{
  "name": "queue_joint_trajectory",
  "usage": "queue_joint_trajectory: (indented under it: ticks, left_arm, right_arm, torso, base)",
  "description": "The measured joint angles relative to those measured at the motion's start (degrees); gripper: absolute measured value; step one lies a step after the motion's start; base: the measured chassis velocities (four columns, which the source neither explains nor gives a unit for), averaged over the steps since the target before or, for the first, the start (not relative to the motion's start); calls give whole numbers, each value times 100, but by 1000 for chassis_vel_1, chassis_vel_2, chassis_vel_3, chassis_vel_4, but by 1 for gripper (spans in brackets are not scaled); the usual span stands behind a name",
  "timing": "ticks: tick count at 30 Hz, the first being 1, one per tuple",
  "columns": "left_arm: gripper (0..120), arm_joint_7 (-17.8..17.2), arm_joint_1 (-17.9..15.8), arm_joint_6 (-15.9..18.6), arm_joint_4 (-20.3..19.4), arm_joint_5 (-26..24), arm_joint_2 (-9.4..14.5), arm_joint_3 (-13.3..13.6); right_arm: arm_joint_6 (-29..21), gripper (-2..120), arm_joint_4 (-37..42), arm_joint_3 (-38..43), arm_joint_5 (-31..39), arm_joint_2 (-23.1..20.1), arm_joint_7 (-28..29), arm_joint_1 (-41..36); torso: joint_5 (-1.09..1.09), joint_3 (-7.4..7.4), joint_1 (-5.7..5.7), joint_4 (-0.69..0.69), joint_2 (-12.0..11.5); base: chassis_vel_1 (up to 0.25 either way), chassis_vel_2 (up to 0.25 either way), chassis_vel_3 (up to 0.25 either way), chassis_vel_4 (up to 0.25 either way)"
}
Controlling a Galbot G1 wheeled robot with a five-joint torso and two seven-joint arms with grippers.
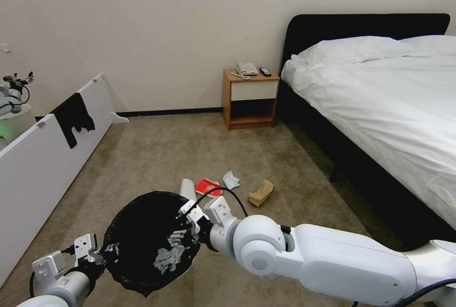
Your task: Pick up the trash bin, then pick up the garbage from the floor and place it into the trash bin.
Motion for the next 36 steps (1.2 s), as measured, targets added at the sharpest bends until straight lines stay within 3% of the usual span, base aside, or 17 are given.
queue_joint_trajectory:
  ticks: [6,14,19,30,32,36]
  left_arm:
    - [1,4,-12,0,109,46,9,-11]
    - [1,-4,-11,0,198,94,71,-105]
    - [1,-22,20,0,271,129,100,-214]
    - [1,-29,71,0,253,131,107,-293]
    - [1,-31,91,0,238,132,101,-339]
    - [1,-32,105,0,213,132,88,-371]
  right_arm:
    - [204,99,410,487,-21,-184,-13,-87]
    - [923,100,873,1680,-207,-626,-490,-401]
    - [1845,100,921,2890,-583,-1086,-1017,-1210]
    - [2521,100,1088,4389,-709,-1501,-1304,-2229]
    - [2732,100,1133,4975,-899,-1698,-1445,-2677]
    - [2948,100,1116,5403,-1165,-1880,-1551,-3089]
  torso:
    - [0,0,0,0,0]
    - [1,0,0,-1,0]
    - [2,0,0,-1,0]
    - [0,0,0,1,0]
    - [0,0,0,1,0]
    - [1,0,0,-1,0]
  base:
    - [0,0,0,0]
    - [0,0,0,0]
    - [0,0,0,0]
    - [0,0,0,0]
    - [0,0,0,0]
    - [0,0,0,0]
